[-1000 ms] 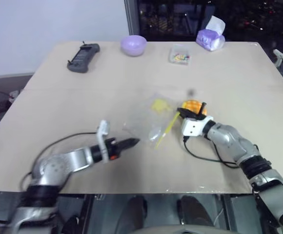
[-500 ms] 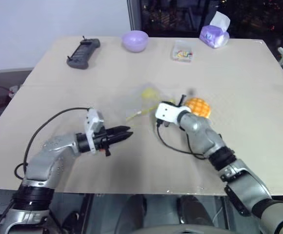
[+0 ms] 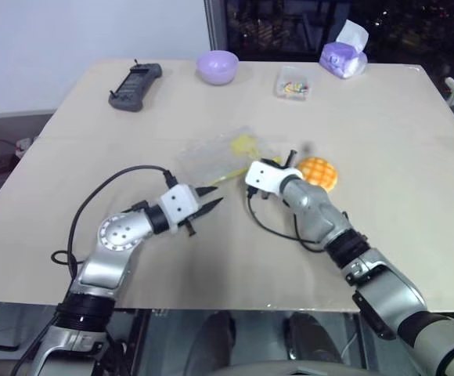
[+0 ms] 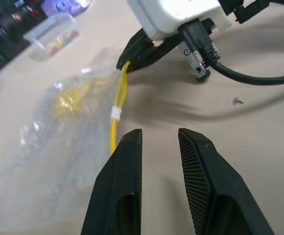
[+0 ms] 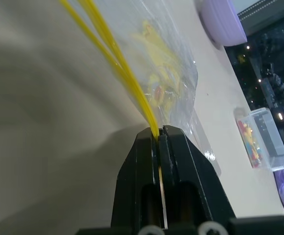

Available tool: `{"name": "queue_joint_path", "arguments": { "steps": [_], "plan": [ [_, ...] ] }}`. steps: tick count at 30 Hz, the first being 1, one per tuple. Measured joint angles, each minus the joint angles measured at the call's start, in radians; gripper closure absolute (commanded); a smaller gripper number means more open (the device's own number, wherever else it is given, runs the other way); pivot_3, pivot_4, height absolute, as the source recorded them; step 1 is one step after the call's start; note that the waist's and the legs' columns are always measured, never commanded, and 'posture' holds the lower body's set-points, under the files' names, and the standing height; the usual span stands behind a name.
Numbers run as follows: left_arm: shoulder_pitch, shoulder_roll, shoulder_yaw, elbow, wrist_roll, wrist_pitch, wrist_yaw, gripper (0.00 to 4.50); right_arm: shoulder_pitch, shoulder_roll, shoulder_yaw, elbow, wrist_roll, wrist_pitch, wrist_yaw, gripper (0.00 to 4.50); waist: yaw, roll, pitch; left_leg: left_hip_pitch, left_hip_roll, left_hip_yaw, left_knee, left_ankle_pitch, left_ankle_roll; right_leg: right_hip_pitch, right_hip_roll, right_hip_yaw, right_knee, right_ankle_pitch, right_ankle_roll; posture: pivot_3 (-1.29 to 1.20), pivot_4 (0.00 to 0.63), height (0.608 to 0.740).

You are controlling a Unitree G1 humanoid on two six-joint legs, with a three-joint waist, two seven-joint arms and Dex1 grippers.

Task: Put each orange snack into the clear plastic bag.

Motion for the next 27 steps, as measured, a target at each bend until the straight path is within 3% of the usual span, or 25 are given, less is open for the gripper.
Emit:
{"name": "queue_joint_path", "arguments": {
  "steps": [3,11,27],
  "plan": [
    [-0.02,-0.054,0.0,-0.006,0.025,-0.019,0.068,3.25,-0.003,0.005,0.0,0.008,0.004,0.005,-0.01,4.5,-0.001,0.0,0.0,0.0,0.0,0.0,0.001,0.0,0.0,0.0,0.0,0.0,0.002,0.0,0.0,0.0,0.15,0.74],
    [0.0,-0.076,0.024,-0.013,0.127,0.011,0.219,3.25,0.0,0.006,0.003,0.015,0.005,0.005,-0.035,4.5,0.0,0.0,0.0,0.001,0.0,-0.001,0.002,0.0,0.0,0.0,0.0,0.0,0.005,0.0,0.0,0.0,0.15,0.74],
    [0.026,-0.076,0.022,-0.036,0.156,0.09,0.236,3.25,0.002,0.007,0.011,0.018,0.005,0.01,-0.059,4.5,0.0,0.0,-0.001,0.002,0.0,-0.001,0.003,0.0,0.0,0.0,0.0,0.0,0.007,0.0,0.0,0.0,0.15,0.74]
  ]
}}
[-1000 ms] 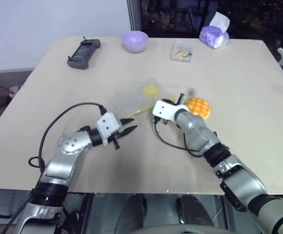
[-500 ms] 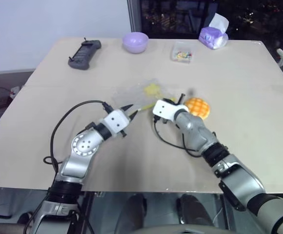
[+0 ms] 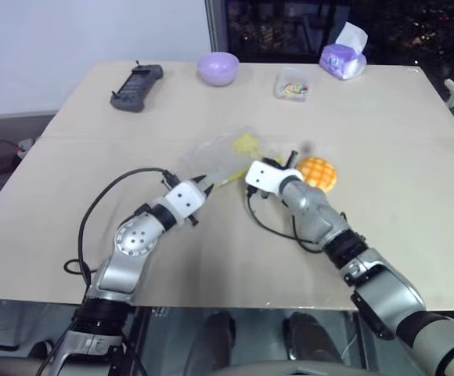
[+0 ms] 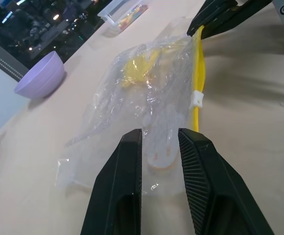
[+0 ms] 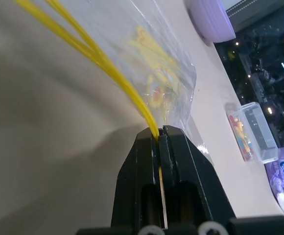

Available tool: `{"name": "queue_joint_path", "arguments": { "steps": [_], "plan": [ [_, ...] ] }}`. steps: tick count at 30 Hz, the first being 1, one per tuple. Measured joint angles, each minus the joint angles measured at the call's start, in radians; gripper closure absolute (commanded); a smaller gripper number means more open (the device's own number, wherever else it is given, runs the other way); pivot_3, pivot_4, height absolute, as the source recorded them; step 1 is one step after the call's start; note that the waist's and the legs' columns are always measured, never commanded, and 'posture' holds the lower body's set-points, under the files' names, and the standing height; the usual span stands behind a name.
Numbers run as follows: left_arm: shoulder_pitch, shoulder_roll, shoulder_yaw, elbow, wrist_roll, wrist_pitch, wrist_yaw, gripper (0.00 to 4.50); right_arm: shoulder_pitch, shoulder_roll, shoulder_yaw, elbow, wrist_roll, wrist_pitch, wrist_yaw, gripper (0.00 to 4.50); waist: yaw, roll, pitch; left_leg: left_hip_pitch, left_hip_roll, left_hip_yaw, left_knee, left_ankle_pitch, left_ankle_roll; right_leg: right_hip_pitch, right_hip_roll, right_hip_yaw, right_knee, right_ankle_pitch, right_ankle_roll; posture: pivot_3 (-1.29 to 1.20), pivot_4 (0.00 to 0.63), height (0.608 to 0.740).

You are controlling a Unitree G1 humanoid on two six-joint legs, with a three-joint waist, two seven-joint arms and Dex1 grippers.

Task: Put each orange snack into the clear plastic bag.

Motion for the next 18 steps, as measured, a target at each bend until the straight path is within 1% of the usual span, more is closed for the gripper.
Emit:
{"name": "queue_joint_path", "arguments": {
  "steps": [6,10,18],
  "plan": [
    [0.0,-0.005,-0.034,0.0,-0.003,-0.021,-0.02,3.25,0.0,0.003,0.0,0.002,0.0,0.004,-0.003,4.5,0.0,0.0,0.0,0.0,0.0,0.0,0.0,0.0,0.0,0.0,0.0,0.0,0.001,0.0,0.0,0.0,0.15,0.74],
    [0.007,-0.019,-0.034,0.0,-0.019,-0.026,-0.018,3.25,-0.002,0.005,0.001,0.005,0.0,0.004,-0.004,4.5,-0.001,0.0,0.0,0.0,0.0,0.0,0.0,0.0,0.0,0.0,0.0,0.0,0.001,0.0,0.0,0.0,0.15,0.74],
    [0.01,-0.017,-0.033,0.01,0.0,-0.028,0.004,3.25,-0.011,0.004,0.003,0.02,0.0,0.003,-0.006,4.5,0.0,0.0,0.0,0.001,0.0,0.0,0.001,0.0,0.0,0.0,0.0,0.0,0.003,0.0,0.0,0.0,0.15,0.74]
  ]
}}
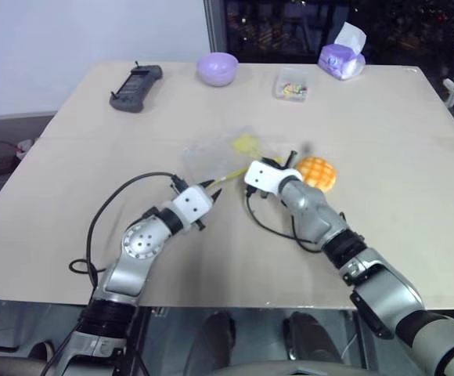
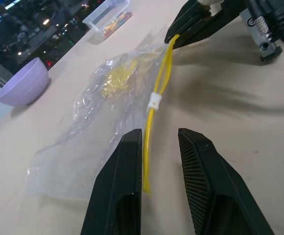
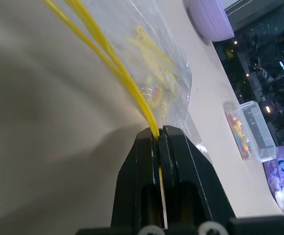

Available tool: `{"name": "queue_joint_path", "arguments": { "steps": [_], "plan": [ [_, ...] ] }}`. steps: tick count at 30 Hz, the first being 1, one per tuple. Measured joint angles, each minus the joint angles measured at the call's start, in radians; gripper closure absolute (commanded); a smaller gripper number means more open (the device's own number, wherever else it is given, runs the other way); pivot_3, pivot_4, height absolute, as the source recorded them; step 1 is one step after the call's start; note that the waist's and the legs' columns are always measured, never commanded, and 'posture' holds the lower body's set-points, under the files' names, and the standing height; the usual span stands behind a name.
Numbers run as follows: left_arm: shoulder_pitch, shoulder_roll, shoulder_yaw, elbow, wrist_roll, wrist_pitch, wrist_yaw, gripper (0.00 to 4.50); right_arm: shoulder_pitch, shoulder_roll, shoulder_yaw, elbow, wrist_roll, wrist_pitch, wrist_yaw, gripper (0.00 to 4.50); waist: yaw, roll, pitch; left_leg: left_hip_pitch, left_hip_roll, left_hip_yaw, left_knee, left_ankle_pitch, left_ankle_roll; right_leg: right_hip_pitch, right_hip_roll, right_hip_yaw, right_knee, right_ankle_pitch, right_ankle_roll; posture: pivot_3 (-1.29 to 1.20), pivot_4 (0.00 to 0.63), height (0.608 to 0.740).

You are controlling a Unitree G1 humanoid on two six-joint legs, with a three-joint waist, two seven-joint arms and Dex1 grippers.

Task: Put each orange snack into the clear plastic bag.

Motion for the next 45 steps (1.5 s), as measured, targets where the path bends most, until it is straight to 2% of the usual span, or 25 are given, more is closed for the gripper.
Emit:
{"name": "queue_joint_path", "arguments": {
  "steps": [4,8,16,19,21,22,28,30,32,34,38,40,45],
  "plan": [
    [-0.008,0.0,0.0,0.024,0.008,0.0,0.007,3.25,-0.002,-0.002,0.0,0.004,0.0,-0.001,-0.001,4.5,0.0,0.0,0.0,0.0,0.0,0.0,0.0,0.0,0.0,0.0,0.0,0.0,0.001,0.0,0.0,0.0,0.15,0.74],
    [-0.024,0.0,0.0,0.04,0.019,0.0,0.017,4.47,-0.002,-0.003,0.0,0.007,0.0,-0.004,-0.003,4.5,0.001,0.0,0.0,0.0,0.0,0.0,0.001,0.001,0.0,0.0,0.0,0.0,0.001,0.0,0.0,0.0,0.15,0.74],
    [-0.037,-0.006,-0.002,0.058,0.02,0.0,0.021,4.47,0.001,-0.007,-0.001,0.0,0.006,-0.004,0.0,4.5,0.002,0.0,0.0,0.0,0.0,0.0,0.001,0.001,0.0,0.0,0.0,0.0,0.001,0.0,0.0,0.0,0.15,0.74],
    [-0.052,-0.008,-0.009,0.069,0.031,-0.004,0.021,4.5,0.041,-0.012,-0.046,-0.045,0.078,0.007,0.058,3.57,0.005,0.0,0.0,-0.001,0.0,-0.001,0.001,0.001,0.0,0.0,0.0,-0.002,0.0,0.0,0.0,0.0,0.15,0.74],
    [-0.053,-0.005,-0.01,0.088,0.034,-0.013,0.019,4.5,0.065,-0.031,-0.065,-0.102,0.11,0.006,0.088,2.55,0.003,0.0,0.0,-0.002,0.0,-0.002,0.0,0.001,0.0,0.0,0.0,-0.001,-0.001,0.0,0.0,0.0,0.15,0.74],
    [-0.055,-0.005,-0.011,0.095,0.034,-0.017,0.016,4.5,0.067,-0.039,-0.067,-0.114,0.113,0.005,0.097,2.35,0.002,0.0,0.0,-0.002,0.0,-0.002,0.0,0.001,0.0,0.0,0.0,-0.001,-0.001,0.0,0.0,0.0,0.15,0.74],
    [-0.06,0.002,-0.007,0.118,0.007,-0.037,-0.016,4.5,0.114,-0.114,-0.063,-0.239,0.129,0.014,0.213,2.35,0.002,0.0,0.0,-0.003,0.0,-0.002,-0.001,0.001,0.0,0.0,0.0,-0.002,-0.004,0.0,0.0,0.0,0.15,0.74],
    [-0.07,0.005,-0.002,0.139,-0.031,-0.041,-0.055,4.5,0.174,-0.168,-0.094,-0.369,0.206,0.057,0.34,2.35,0.005,0.0,0.0,-0.004,-0.001,-0.002,-0.002,0.001,0.0,0.0,-0.001,-0.002,-0.005,0.0,0.0,0.0,0.15,0.74],
    [-0.072,0.008,0.003,0.15,-0.05,-0.041,-0.069,4.5,0.215,-0.157,-0.155,-0.457,0.308,0.169,0.427,2.35,0.004,0.0,0.0,-0.004,0.0,-0.003,-0.002,0.001,0.0,0.0,-0.001,-0.003,-0.006,0.0,0.0,0.0,0.15,0.74],
    [-0.075,0.009,0.006,0.159,-0.061,-0.041,-0.074,4.5,0.246,-0.084,-0.247,-0.54,0.449,0.367,0.491,2.88,-0.001,0.0,0.0,-0.004,0.0,-0.005,-0.002,0.001,0.0,0.0,0.0,-0.002,-0.005,0.0,0.0,0.0,0.15,0.74],
    [-0.091,0.009,0.006,0.173,-0.064,-0.041,-0.084,4.5,0.256,0.056,-0.345,-0.633,0.658,0.651,0.521,4.44,-0.002,0.001,0.001,-0.004,0.001,-0.007,-0.003,0.001,0.0,-0.001,0.001,-0.003,-0.004,0.0,0.0,0.0,0.15,0.74],
    [-0.093,0.008,0.006,0.177,-0.074,-0.041,-0.092,4.5,0.255,0.104,-0.359,-0.644,0.721,0.726,0.5,4.44,0.001,0.001,0.001,-0.004,0.0,-0.006,-0.002,0.001,0.0,-0.001,0.001,-0.003,-0.004,0.0,0.0,0.0,0.15,0.74],
    [-0.094,0.008,0.006,0.178,-0.082,-0.044,-0.101,4.5,0.211,0.154,-0.371,-0.621,0.78,0.757,0.445,4.44,0.002,0.001,0.001,-0.004,0.0,-0.006,-0.002,0.001,0.0,-0.001,0.0,-0.003,-0.005,0.0,0.0,0.0,0.15,0.74]
  ]
}}
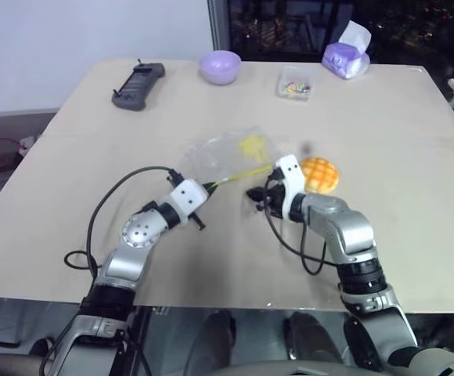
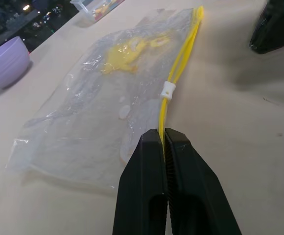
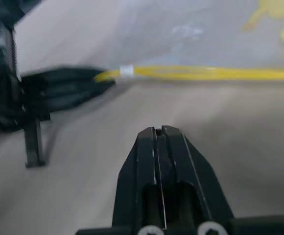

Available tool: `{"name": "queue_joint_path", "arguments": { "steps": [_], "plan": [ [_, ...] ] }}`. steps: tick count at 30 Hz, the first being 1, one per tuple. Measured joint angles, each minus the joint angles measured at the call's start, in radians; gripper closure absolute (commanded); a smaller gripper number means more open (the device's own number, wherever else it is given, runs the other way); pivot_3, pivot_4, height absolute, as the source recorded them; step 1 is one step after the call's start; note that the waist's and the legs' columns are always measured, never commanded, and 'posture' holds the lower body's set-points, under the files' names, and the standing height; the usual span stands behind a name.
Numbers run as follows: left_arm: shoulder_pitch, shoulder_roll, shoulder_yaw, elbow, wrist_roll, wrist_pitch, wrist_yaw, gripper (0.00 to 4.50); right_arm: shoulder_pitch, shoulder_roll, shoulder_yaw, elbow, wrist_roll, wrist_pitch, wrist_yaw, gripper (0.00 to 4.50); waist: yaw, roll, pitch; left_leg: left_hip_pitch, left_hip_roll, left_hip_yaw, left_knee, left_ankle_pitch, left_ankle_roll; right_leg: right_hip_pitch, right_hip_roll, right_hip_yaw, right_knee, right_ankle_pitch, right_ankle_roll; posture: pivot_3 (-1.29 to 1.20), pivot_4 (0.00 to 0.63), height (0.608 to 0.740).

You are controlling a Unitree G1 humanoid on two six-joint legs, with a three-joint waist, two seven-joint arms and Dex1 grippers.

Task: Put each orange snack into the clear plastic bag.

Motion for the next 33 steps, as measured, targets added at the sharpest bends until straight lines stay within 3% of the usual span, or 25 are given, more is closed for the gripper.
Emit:
{"name": "queue_joint_path", "arguments": {
  "steps": [26,33],
  "plan": [
    [0.014,-0.006,-0.018,-0.033,-0.021,-0.016,-0.071,4.5,-0.186,0.056,-0.086,0.363,0.079,-0.139,-0.193,4.44,-0.003,0.0,0.0,-0.003,0.001,0.004,-0.001,0.0,0.0,-0.007,0.0,0.004,0.004,0.0,0.0,0.0,0.15,0.74],
    [0.022,-0.015,-0.044,-0.084,-0.061,0.014,-0.133,4.5,-0.207,0.048,-0.016,0.457,0.019,-0.303,-0.198,4.44,-0.005,0.0,0.0,-0.003,0.001,0.008,0.0,0.0,0.0,-0.009,0.001,0.005,0.006,0.0,0.0,0.0,0.15,0.74]
  ]
}}
